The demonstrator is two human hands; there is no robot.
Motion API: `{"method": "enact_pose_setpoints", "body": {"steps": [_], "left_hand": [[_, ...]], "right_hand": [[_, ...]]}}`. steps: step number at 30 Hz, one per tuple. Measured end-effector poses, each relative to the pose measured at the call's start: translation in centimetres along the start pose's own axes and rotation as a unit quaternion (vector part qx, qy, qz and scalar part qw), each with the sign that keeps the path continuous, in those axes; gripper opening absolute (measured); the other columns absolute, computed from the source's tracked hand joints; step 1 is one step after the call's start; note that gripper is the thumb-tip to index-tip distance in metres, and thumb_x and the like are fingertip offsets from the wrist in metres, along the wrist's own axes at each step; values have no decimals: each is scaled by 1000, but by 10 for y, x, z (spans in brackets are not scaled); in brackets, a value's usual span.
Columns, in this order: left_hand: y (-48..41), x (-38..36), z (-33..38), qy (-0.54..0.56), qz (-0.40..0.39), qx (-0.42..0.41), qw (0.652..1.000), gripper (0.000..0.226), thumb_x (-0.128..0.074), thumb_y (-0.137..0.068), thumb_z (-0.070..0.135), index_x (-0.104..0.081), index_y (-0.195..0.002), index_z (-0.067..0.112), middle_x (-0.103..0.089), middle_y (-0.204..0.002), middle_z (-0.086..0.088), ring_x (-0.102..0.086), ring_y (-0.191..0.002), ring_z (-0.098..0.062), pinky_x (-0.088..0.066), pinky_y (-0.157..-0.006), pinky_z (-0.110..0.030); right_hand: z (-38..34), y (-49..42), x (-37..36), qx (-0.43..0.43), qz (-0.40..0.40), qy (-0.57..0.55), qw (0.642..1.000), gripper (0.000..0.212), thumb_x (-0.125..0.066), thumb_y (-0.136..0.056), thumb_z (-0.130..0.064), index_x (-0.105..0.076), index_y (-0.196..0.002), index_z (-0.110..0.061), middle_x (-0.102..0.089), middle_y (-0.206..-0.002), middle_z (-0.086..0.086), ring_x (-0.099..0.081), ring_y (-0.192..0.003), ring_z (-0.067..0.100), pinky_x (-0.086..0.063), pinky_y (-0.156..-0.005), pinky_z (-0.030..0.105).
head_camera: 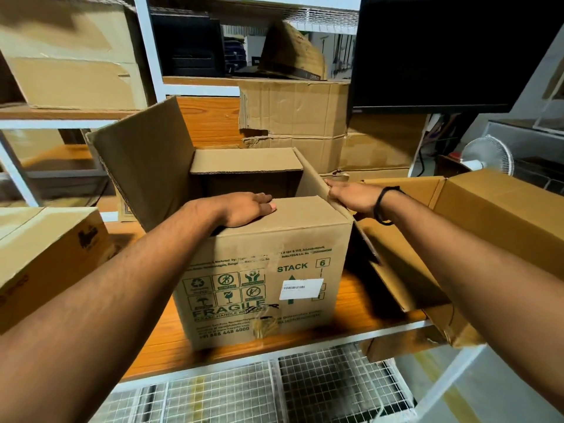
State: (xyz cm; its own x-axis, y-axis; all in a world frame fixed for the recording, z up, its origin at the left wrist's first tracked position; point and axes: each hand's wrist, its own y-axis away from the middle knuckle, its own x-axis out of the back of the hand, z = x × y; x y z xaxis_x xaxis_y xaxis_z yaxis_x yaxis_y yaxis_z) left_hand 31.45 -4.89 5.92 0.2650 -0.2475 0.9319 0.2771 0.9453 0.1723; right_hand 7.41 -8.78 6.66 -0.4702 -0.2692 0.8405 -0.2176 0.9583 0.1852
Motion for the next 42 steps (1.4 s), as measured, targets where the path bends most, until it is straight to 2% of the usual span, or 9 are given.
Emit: {"method": "enact_pose_setpoints", "body": {"steps": [5,9,15,20,24,32,39,40,42], "left_hand": [[-4,3,-4,-32,56,23,998,57,-31,-99,49,-21,-150,26,-15,-159,4,-10,-147,-16,-7,-120,-41],[0,12,-17,-199,115,76,970,60,-26,-97,49,-19,-151,23,-16,-159,-1,-9,-147,-21,-1,-116,-54],[26,25,-58,-283,187,201,919,68,-36,-88,55,-28,-147,21,-13,-160,-6,1,-148,-28,13,-108,-64],[31,29,-86,-149,176,288,930,72,-52,-84,54,-35,-143,17,-31,-152,-12,-26,-140,-33,-17,-112,-60],[33,25,-92,5,177,275,945,54,-63,-84,34,-47,-130,12,-53,-129,-15,-51,-117,-31,-43,-97,-42],[43,19,-97,294,218,212,906,24,-46,-89,3,-58,-108,11,-61,-89,-6,-58,-78,-18,-43,-57,-28],[46,20,-97,333,199,188,902,26,-47,-94,5,-52,-119,9,-59,-103,-10,-56,-80,-15,-46,-52,-23],[46,21,-97,320,198,184,908,28,-48,-95,9,-50,-123,7,-58,-105,-11,-57,-83,-16,-49,-56,-23],[44,26,-102,196,207,177,942,44,-49,-96,22,-41,-138,10,-50,-133,-15,-52,-116,-27,-48,-93,-37]], "right_hand": [[-52,3,-5,66,51,326,941,58,-38,-98,-33,-18,-152,-24,-18,-159,4,-24,-142,32,-26,-109,48],[-98,5,-33,206,27,333,920,71,-24,-92,-68,-6,-152,-36,-4,-161,-7,-4,-148,23,-3,-114,61],[-129,-8,-65,271,1,387,882,71,-14,-89,-73,-4,-151,-40,-1,-161,-11,2,-148,20,8,-109,67],[-133,-14,-72,258,-78,316,910,66,-16,-92,-68,-5,-151,-41,1,-161,-12,3,-148,19,6,-112,64],[-134,-18,-76,251,-97,309,912,66,-18,-94,-66,-4,-151,-38,2,-161,-9,2,-148,19,3,-114,61],[-129,-18,-78,235,-138,245,930,66,-24,-96,-60,-4,-152,-32,-1,-161,-3,-1,-148,17,-1,-118,41],[-129,-17,-76,194,-132,231,944,69,-28,-92,-66,-6,-151,-39,-15,-160,-3,-16,-146,21,-10,-118,45],[-129,-19,-76,200,-124,225,945,71,-29,-92,-66,-5,-152,-38,-13,-160,-3,-15,-147,21,-11,-118,42],[-130,-21,-75,223,-95,219,945,74,-33,-92,-65,-2,-152,-36,-7,-161,-3,-9,-148,18,-10,-119,39]]}}
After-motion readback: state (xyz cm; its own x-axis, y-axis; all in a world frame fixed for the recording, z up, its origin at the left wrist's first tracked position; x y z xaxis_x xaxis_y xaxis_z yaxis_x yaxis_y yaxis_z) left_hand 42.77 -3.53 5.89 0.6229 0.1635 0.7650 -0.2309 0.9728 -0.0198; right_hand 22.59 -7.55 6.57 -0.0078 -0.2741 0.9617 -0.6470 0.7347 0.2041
